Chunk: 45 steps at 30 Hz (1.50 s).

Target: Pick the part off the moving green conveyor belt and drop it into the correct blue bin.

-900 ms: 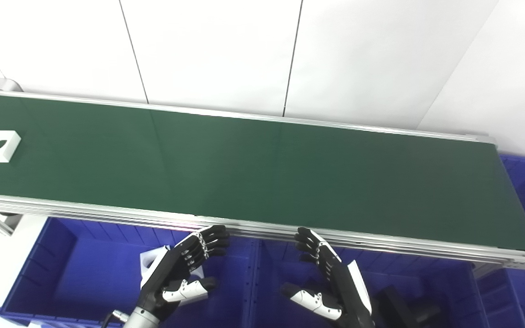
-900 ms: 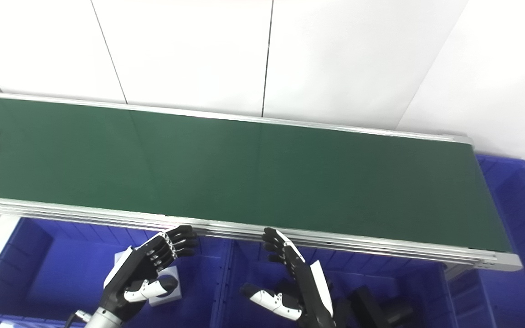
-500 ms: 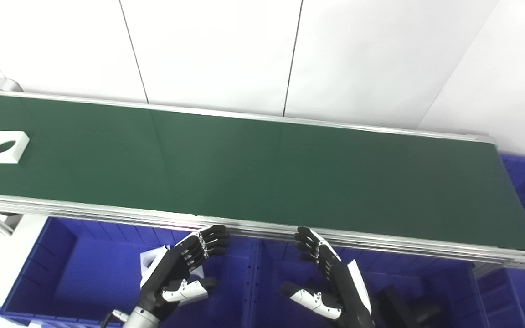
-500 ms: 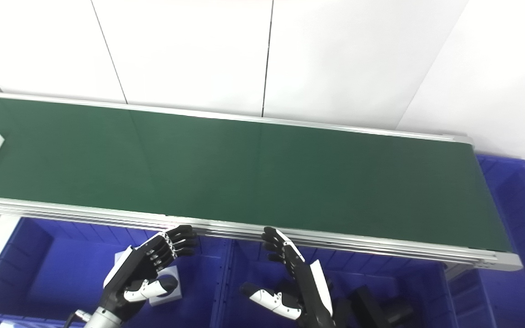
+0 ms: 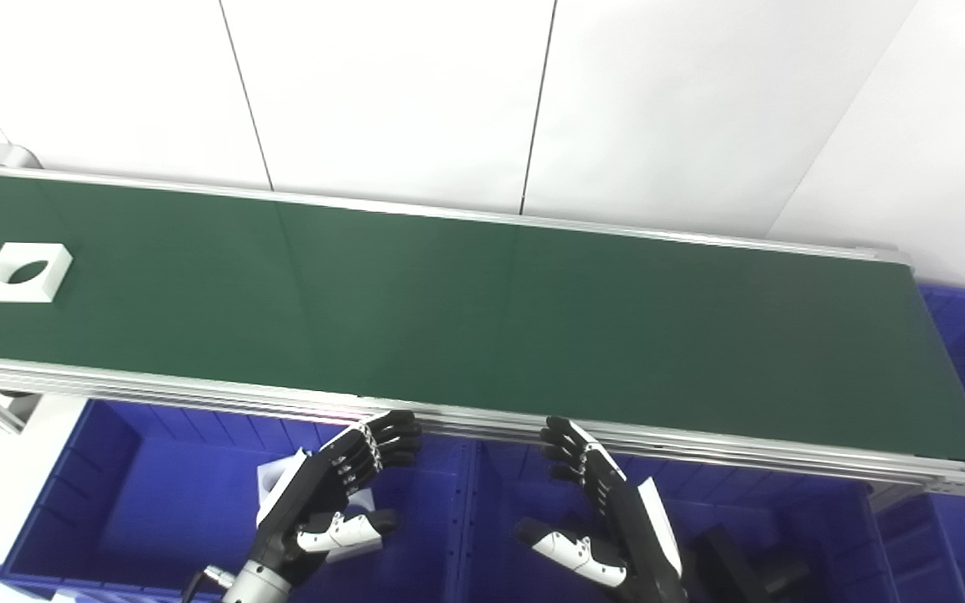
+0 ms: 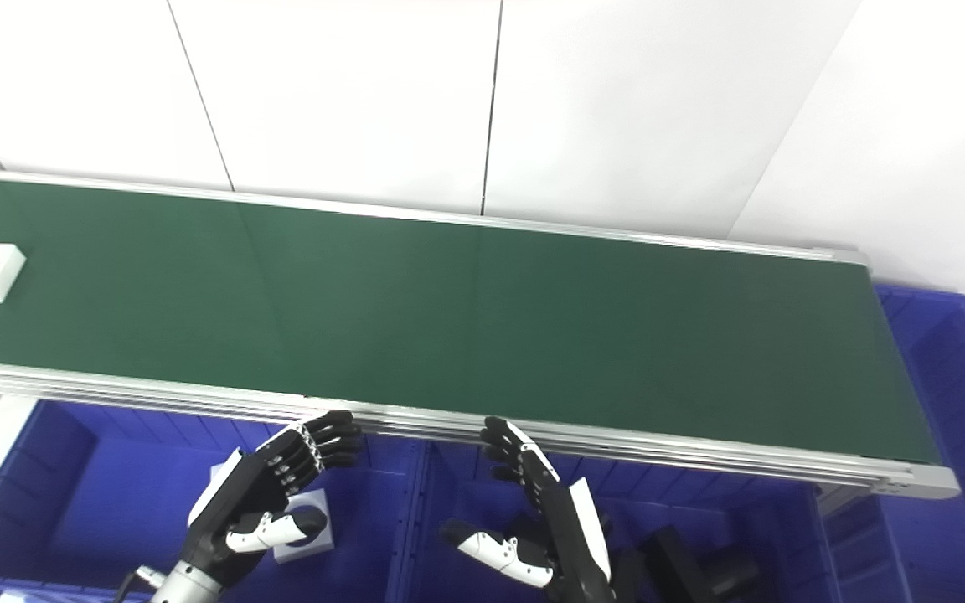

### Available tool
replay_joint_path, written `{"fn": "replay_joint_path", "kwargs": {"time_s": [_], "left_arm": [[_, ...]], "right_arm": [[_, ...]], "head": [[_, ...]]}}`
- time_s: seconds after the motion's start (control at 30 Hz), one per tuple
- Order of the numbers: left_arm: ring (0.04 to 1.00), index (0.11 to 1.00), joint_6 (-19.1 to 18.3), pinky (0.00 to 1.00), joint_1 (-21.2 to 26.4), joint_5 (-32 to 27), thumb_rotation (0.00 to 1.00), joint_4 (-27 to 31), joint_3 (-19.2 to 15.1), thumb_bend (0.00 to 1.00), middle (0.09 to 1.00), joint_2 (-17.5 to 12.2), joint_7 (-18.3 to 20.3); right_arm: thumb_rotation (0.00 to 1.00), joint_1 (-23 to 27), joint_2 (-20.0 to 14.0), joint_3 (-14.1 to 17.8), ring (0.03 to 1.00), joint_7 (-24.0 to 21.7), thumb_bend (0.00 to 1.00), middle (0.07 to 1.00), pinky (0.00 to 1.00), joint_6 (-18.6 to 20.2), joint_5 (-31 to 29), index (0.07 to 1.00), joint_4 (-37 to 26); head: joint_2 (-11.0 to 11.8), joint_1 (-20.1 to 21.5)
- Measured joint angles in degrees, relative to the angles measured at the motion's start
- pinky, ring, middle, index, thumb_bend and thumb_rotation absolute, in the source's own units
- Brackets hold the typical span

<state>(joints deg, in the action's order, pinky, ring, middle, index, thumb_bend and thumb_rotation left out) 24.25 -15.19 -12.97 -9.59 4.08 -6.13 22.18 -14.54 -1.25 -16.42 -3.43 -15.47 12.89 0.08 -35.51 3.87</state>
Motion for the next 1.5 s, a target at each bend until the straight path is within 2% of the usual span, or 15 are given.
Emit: {"fn": "replay_joint_path", "kwargs": {"time_s": [0.17, 0.3, 0.37, 0.4, 0.53, 0.57, 0.67, 0.77, 0.83, 0.9, 0.97, 1.17, 1.33, 1.5], "left_arm": [[0.768, 0.794, 0.0, 0.75, 0.5, 0.0, 0.37, -0.5, -0.1, 0.88, 0.793, 0.0, 0.0], [0.763, 0.789, 0.0, 0.74, 0.8, 0.0, 0.36, -1.0, -0.3, 0.89, 0.786, 0.0, 0.0], [0.761, 0.786, 0.0, 0.74, 0.9, 0.3, 0.35, -0.9, -0.2, 0.89, 0.781, 0.0, -0.1], [0.760, 0.785, 0.0, 0.74, 0.9, 0.8, 0.35, -0.7, -0.2, 0.89, 0.780, 0.0, -0.2], [0.748, 0.782, -0.1, 0.72, 0.8, 1.5, 0.35, 0.9, 0.2, 0.91, 0.775, 0.0, -0.9], [0.746, 0.781, -0.1, 0.72, 0.8, 1.9, 0.35, 1.3, 0.3, 0.91, 0.774, -0.1, -1.0], [0.740, 0.775, -0.1, 0.71, 0.7, 2.3, 0.33, 1.5, 0.5, 0.91, 0.769, -0.4, -1.1], [0.737, 0.769, -0.1, 0.70, 0.5, 2.3, 0.30, 1.5, 0.5, 0.92, 0.764, -1.1, -1.1], [0.735, 0.765, -0.1, 0.70, 0.5, 2.4, 0.30, 1.5, 0.5, 0.92, 0.759, -1.4, -1.2], [0.735, 0.761, -0.1, 0.71, 0.5, 2.5, 0.30, 1.5, 0.6, 0.93, 0.754, -1.4, -1.2], [0.732, 0.757, -0.1, 0.70, 0.5, 2.7, 0.30, 1.6, 0.8, 0.94, 0.750, -1.4, -1.2], [0.724, 0.753, -0.3, 0.69, 0.6, 3.5, 0.31, 3.4, 1.0, 0.95, 0.747, -1.8, -1.2], [0.728, 0.755, -2.9, 0.69, 0.2, 3.6, 0.25, 9.5, 1.1, 0.97, 0.749, -2.6, -1.2], [0.736, 0.768, -6.1, 0.69, 1.0, 6.1, 0.28, 16.9, -0.2, 0.99, 0.761, -4.6, -2.5]], "right_arm": [[0.44, 0.4, 0.3, 0.0, 0.813, 0.0, 0.74, 0.840, 0.76, 0.0, 0.0, 0.865, 0.5], [0.44, 1.0, 0.3, 0.0, 0.818, 0.0, 0.73, 0.839, 0.77, 0.0, 0.0, 0.872, 1.9], [0.44, 1.1, 0.3, 0.1, 0.820, 0.0, 0.73, 0.841, 0.77, -0.2, -0.1, 0.875, 2.0], [0.44, 1.1, 0.3, 0.1, 0.821, 0.0, 0.72, 0.844, 0.77, -0.3, -0.2, 0.877, 2.0], [0.45, 1.4, 0.1, 0.3, 0.828, 0.0, 0.70, 0.854, 0.77, -1.1, -0.7, 0.886, 3.2], [0.45, 1.5, 0.0, 0.4, 0.829, 0.0, 0.70, 0.855, 0.77, -1.1, -0.7, 0.887, 3.5], [0.47, 1.5, -0.1, 0.4, 0.833, 0.0, 0.69, 0.859, 0.77, -1.3, -0.8, 0.890, 3.9], [0.49, 1.8, -0.1, 0.6, 0.836, 0.0, 0.69, 0.861, 0.78, -2.6, -1.0, 0.896, 5.1], [0.49, 2.0, -0.1, 0.6, 0.836, 0.0, 0.69, 0.861, 0.77, -3.2, -1.0, 0.897, 5.9], [0.49, 2.0, -0.1, 0.6, 0.836, 0.0, 0.69, 0.862, 0.78, -3.7, -1.0, 0.899, 6.2], [0.50, 2.3, -0.1, 0.6, 0.836, 0.0, 0.68, 0.864, 0.78, -4.1, -1.0, 0.901, 6.7], [0.50, 2.8, -0.1, 0.9, 0.843, 0.0, 0.67, 0.871, 0.79, -4.3, -1.1, 0.909, 7.3], [0.50, 3.1, -0.2, 1.0, 0.844, 0.0, 0.65, 0.873, 0.79, -4.8, -1.9, 0.916, 7.9], [0.50, 3.3, -0.6, 1.2, 0.847, -0.1, 0.64, 0.876, 0.80, -4.8, -2.3, 0.924, 7.9]], "head": [[0.5, -1.0], [2.6, -7.1], [2.9, -7.9], [3.9, -10.6], [5.0, -13.4], [6.1, -15.5], [6.9, -17.0], [9.2, -19.8], [9.9, -19.8], [10.1, -20.7], [11.2, -22.5], [12.0, -24.2], [12.4, -25.8], [13.1, -29.0]]}}
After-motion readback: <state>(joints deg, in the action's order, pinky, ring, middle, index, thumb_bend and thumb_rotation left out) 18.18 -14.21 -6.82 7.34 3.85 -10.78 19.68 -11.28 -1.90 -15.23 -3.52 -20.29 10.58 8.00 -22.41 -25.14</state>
